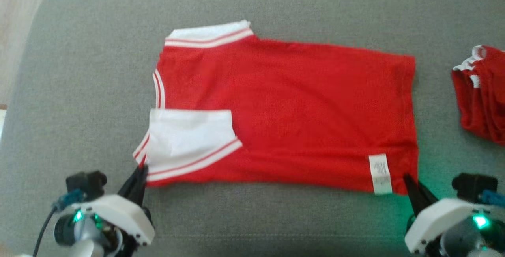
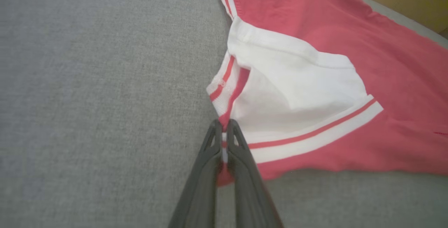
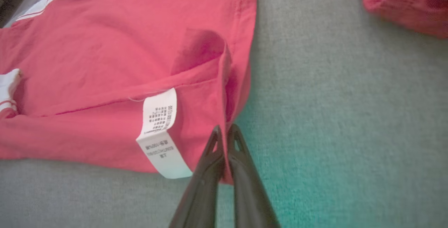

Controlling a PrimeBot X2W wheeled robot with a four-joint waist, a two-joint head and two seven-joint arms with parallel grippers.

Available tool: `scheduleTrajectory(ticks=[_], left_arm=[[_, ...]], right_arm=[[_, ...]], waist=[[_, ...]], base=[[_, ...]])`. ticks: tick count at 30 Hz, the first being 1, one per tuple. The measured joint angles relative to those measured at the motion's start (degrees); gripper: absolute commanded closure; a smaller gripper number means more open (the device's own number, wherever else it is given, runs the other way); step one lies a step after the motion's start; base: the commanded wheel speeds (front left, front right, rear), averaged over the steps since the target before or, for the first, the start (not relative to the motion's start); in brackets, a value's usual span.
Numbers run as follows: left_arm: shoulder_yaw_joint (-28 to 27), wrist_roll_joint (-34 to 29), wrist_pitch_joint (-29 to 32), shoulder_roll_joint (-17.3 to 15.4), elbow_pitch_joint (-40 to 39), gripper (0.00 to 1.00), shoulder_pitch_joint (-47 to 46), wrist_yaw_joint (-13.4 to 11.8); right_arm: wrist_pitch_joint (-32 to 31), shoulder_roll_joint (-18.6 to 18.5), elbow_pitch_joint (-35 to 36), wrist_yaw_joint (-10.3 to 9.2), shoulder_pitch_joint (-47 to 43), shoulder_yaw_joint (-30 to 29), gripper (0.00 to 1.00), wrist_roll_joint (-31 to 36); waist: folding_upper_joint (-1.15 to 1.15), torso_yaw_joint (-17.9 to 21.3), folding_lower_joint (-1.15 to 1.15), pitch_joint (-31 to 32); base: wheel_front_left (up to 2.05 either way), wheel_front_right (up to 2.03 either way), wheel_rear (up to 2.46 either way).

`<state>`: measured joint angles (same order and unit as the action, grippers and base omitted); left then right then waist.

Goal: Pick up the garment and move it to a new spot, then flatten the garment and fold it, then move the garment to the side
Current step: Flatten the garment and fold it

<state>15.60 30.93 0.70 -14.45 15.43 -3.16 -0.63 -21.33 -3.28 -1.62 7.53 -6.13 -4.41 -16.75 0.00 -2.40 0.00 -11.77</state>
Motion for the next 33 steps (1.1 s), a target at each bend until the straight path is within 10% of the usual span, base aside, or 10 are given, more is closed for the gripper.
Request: scheduleTrajectory(ticks=[14,15,16,17,33], left_arm=[[-1.14,2.93,6.12,-0.97,-9.92,1.0,12.49,-5.11],[-1.03,2.94,6.36,-0.96,-9.88,0.64,12.46,-5.19],[-0.97,3.04,6.36,-0.91,-9.76,0.0,12.46,-5.25],[-0.82,3.1,6.54,-0.9,-9.49,0.0,12.45,-5.25],[-2.45,-7.02,-9.4,-1.63,-16.03,0.0,7.23,-10.5]], right_arm=[[-2.7,0.65,1.85,0.0,-6.23,-2.02,1.0,-1.09],[-2.72,0.65,1.77,0.0,-6.23,-2.03,0.73,-1.09],[-2.71,0.65,1.78,0.0,-6.23,-1.99,0.31,-1.13],[-2.46,0.57,1.85,0.0,-6.23,-1.89,0.0,-1.22],[14.67,0.1,13.17,0.0,-1.69,0.02,0.0,5.26]], waist=[[0.0,0.53,0.0,4.61],[0.0,0.5,0.0,4.66],[0.0,0.47,0.0,4.69],[0.0,0.48,0.0,4.76],[0.0,1.01,0.0,6.04]], base=[[0.0,0.0,0.0],[0.0,0.0,0.0],[0.0,0.0,0.0],[0.0,0.0,0.0],[0.0,0.0,0.0]])
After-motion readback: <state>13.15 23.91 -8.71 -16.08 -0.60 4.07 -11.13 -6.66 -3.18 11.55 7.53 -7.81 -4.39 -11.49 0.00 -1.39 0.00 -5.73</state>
